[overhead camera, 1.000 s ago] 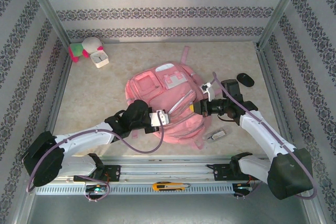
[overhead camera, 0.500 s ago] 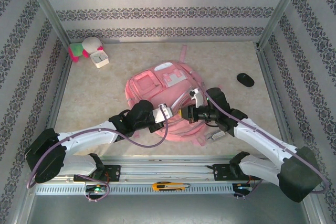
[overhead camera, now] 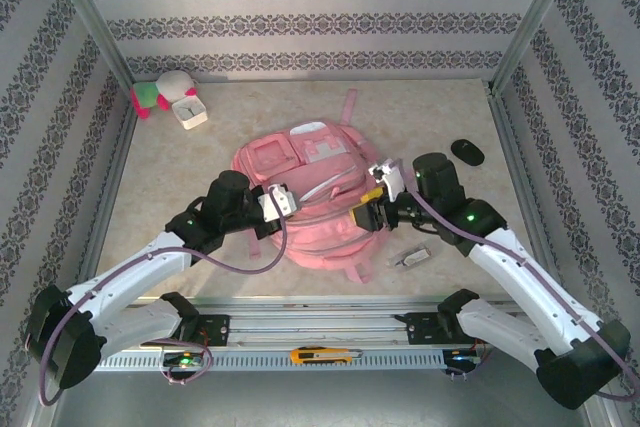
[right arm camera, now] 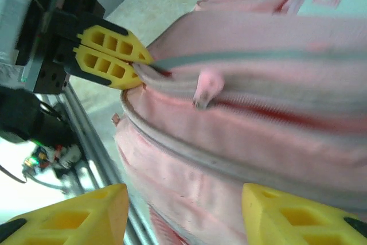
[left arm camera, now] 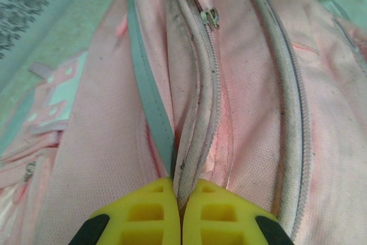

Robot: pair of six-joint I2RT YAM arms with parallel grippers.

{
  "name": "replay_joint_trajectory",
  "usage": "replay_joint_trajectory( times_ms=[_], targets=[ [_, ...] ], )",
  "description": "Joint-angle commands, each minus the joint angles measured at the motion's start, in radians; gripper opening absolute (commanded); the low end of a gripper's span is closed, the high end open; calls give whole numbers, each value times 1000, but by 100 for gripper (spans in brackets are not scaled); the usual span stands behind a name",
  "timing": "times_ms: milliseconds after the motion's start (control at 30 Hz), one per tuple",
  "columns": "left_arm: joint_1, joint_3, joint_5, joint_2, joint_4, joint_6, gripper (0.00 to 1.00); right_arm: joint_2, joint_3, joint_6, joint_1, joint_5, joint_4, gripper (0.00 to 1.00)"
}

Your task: Pack books, pencil case, and school supplies into a backpack

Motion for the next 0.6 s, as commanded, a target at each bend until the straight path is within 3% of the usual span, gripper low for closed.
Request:
replay_joint_trajectory(
  times_ms=[0,233,367,567],
  targets=[
    [20,69,104,-21,-191,163,0,85,91,-318,4,59,-134,54],
    [72,18,113,-54,-163,193,0,343,219,-715,71,45,-207,57],
    [111,20,127,-66,-178,214,0,418,254,-808,74,33,-245,57],
    [161,33,144,-74,-230,270,0,471,263,-862,49,133,-165,53]
  ],
)
